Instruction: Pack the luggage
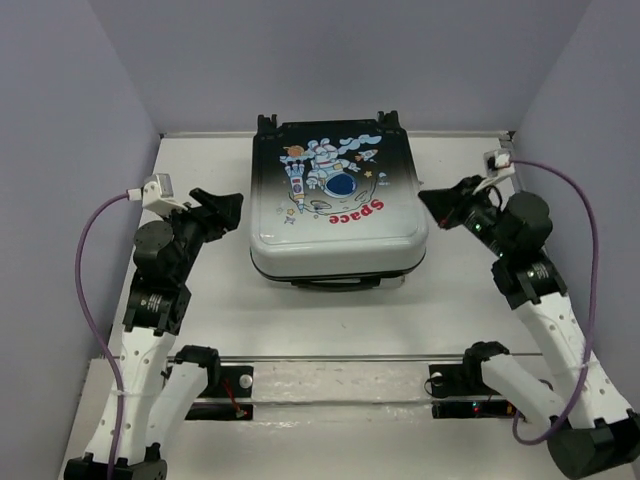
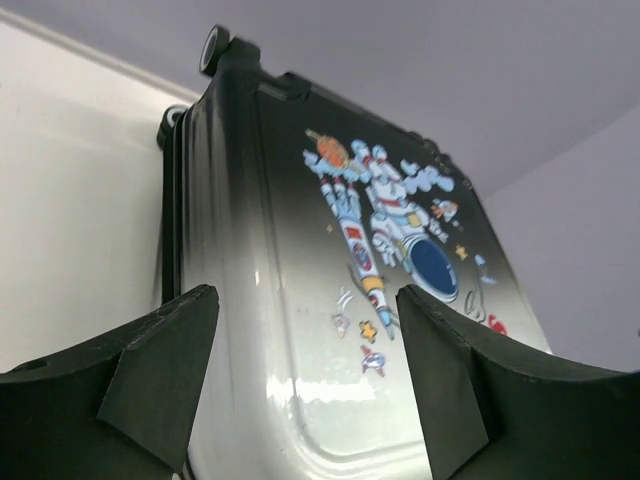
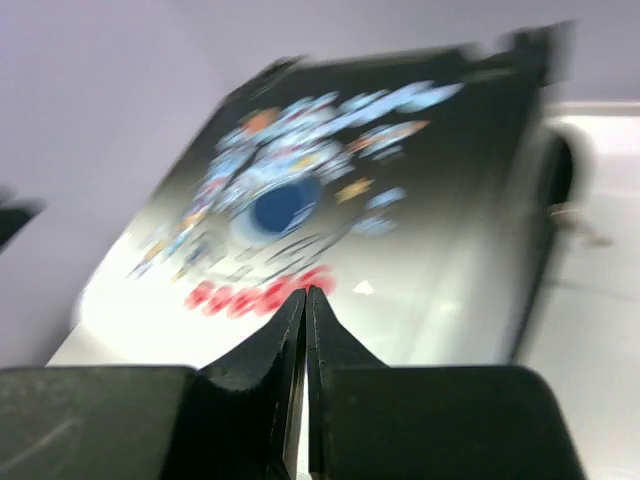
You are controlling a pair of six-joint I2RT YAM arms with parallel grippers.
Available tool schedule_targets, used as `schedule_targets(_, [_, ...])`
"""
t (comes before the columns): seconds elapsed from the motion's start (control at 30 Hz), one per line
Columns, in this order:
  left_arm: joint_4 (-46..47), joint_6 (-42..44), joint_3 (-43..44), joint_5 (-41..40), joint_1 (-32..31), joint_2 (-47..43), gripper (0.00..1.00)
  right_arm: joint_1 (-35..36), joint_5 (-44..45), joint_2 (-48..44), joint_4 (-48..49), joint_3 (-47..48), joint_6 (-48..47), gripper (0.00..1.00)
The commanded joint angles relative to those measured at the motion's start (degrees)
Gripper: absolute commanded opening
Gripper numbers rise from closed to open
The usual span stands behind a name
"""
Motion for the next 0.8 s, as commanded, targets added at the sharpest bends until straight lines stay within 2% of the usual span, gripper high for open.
schedule_targets(0.0, [-2.1,4.0,-3.4,2.4,0.1,-0.7,0.85,17.9,-1.6,-9.2,-1.8,-8.6,-0.2,0.07])
schedule_targets(0.03, [-2.6,4.7,-3.9,2.6,0.1,-0.9,0.86,22.4,0.7,-10.3,-4.9,-9.6,-0.8,0.07])
schedule_targets(0.07, [-3.1,5.4,-4.7,2.9,0.1,-1.3,0.89,30.5,3.0,-11.4,-6.0,-10.6,-0.7,0.07])
schedule_targets(0.1, [-4.3,6.8,-5.0,3.1,0.2,-1.5,0.89,34.3,7.1,-13.0,-6.8,-13.3,0.4,0.08])
schedule_targets(0.13, [-4.7,7.3,-5.5,3.2,0.2,-2.1,0.91,40.5,8.7,-13.4,-8.2,-14.7,1.4,0.11])
schedule_targets(0.2, [-5.7,8.4,-5.9,2.9,0.2,-2.7,0.93,46.6,14.8,-12.8,-9.1,-18.3,4.3,0.17])
schedule_targets(0.23, [-5.8,8.5,-6.0,2.9,0.2,-3.4,0.95,49.6,17.6,-12.1,-10.1,-19.2,5.3,0.21])
schedule_targets(0.27, [-6.0,8.5,-6.1,3.0,0.3,-3.5,0.96,55.0,21.4,-11.4,-10.9,-19.9,6.6,0.32])
schedule_targets(0.3, [-5.8,8.4,-6.0,3.7,0.3,-3.7,0.96,57.0,29.8,-10.8,-12.7,-21.2,9.6,0.38])
schedule_targets(0.37, [-5.7,8.4,-5.9,6.8,0.3,-3.6,0.96,58.9,35.9,-10.2,-13.9,-22.7,12.7,0.48])
schedule_targets(0.5, [-5.7,8.4,-5.4,12.3,0.3,-2.3,0.97,58.9,48.9,-15.4,-14.7,-28.0,23.4,0.56])
schedule_targets(0.63, [-6.2,9.1,-4.8,14.0,0.3,-2.0,0.97,58.9,55.9,-19.0,-23.7,-29.8,33.0,0.60])
schedule_targets(0.7, [-6.2,9.3,-4.7,14.1,0.3,-2.2,0.97,58.9,58.3,-19.1,-27.5,-29.8,36.8,0.70])
schedule_targets(0.77, [-6.0,9.3,-4.9,14.6,0.3,-2.1,0.97,58.9,61.4,-18.9,-29.4,-30.1,39.5,0.72])
